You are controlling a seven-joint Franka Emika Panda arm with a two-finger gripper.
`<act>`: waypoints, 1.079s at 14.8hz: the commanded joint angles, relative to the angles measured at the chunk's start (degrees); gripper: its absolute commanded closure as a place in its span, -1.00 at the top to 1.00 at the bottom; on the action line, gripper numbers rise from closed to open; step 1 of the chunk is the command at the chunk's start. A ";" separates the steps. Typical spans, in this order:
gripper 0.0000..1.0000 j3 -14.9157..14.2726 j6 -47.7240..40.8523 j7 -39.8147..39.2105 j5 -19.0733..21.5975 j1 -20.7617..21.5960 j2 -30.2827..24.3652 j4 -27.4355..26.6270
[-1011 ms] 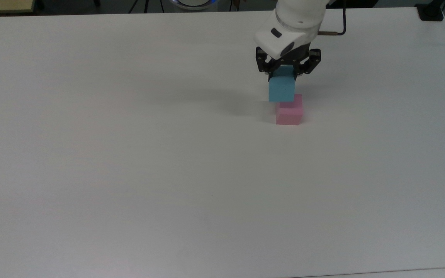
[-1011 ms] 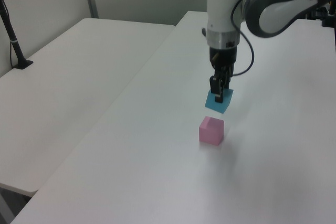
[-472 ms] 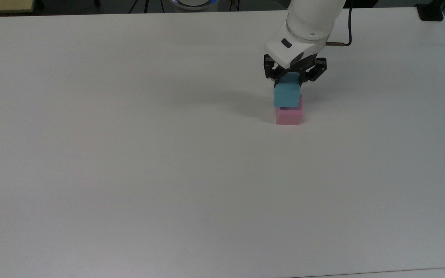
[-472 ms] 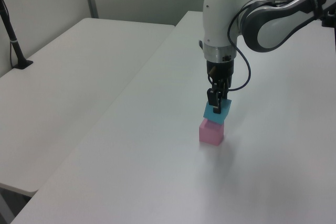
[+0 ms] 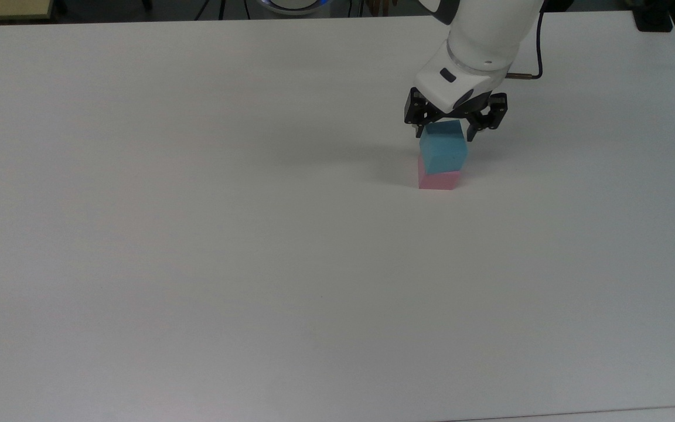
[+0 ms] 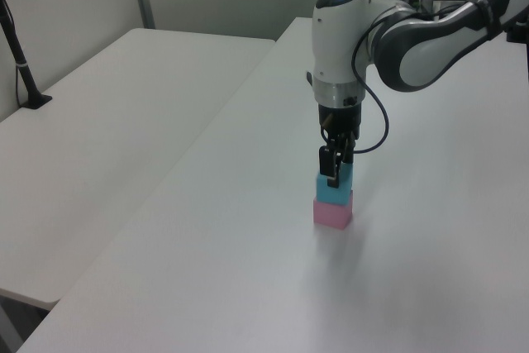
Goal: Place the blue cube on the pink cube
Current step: 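Lower the blue cube onto the pink cube's top face, then open the gripper to release the blue cube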
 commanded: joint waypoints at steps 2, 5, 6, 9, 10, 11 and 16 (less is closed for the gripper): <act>1.00 -0.22 0.40 3.38 -2.76 0.92 0.54 1.12; 1.00 -0.22 -0.48 3.29 -1.98 0.31 -0.94 2.70; 1.00 -0.22 -0.57 3.29 -1.89 -0.22 -2.17 2.70; 1.00 -0.22 -5.21 3.03 -1.71 -1.10 -3.15 5.59; 1.00 -0.22 -6.62 3.03 -1.54 -1.88 -3.41 6.39; 1.00 -0.22 -8.46 2.60 -1.27 -3.54 -4.98 6.83; 1.00 -0.93 -17.61 -9.08 2.86 -11.72 -14.38 7.19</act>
